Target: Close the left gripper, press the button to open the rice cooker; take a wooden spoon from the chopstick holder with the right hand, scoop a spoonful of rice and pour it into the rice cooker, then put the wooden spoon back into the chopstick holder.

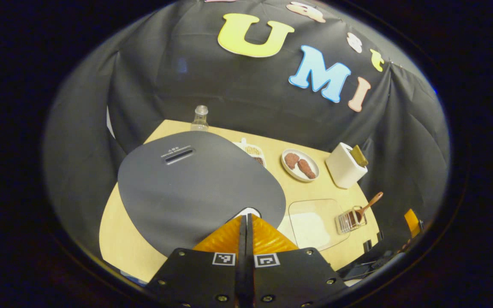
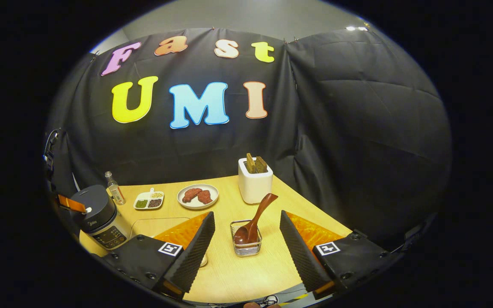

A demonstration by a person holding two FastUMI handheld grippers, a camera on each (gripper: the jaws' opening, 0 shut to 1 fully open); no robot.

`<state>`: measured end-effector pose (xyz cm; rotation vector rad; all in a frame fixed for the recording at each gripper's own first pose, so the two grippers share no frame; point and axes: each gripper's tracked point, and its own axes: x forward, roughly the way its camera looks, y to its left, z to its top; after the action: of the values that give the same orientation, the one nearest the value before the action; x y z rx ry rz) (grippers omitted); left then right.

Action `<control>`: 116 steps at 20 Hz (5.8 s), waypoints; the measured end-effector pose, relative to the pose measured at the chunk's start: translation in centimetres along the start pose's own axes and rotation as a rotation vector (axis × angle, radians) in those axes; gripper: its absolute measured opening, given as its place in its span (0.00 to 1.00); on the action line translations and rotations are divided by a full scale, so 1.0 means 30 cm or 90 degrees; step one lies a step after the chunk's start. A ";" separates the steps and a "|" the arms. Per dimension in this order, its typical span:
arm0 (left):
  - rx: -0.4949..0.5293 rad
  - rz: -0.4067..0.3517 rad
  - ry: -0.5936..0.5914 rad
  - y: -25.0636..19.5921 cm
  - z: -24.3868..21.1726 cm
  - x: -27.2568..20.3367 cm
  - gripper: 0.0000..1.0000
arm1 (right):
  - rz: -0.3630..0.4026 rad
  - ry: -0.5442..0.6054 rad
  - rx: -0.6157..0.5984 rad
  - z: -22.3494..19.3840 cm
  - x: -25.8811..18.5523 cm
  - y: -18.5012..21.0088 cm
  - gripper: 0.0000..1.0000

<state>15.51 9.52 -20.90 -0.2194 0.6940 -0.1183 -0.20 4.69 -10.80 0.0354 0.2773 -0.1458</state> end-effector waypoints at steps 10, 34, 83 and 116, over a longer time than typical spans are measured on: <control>0.044 0.088 -0.365 0.033 0.471 -0.479 0.01 | 0.023 0.005 0.005 -0.004 0.047 0.051 0.97; 0.074 0.158 -0.357 -0.147 0.293 -0.492 0.96 | 0.049 0.148 0.087 0.063 0.491 -0.085 0.97; 0.121 0.189 -0.274 -0.510 0.123 -0.357 0.96 | 0.162 0.261 0.264 0.040 0.689 0.006 0.24; 0.115 0.179 -0.281 0.188 -0.018 -0.518 0.94 | 0.227 0.236 -0.058 -0.233 0.525 0.678 0.24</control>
<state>3.50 17.72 -13.01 0.0295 0.2664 0.1343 15.91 23.01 -21.54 0.0205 0.6421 0.2309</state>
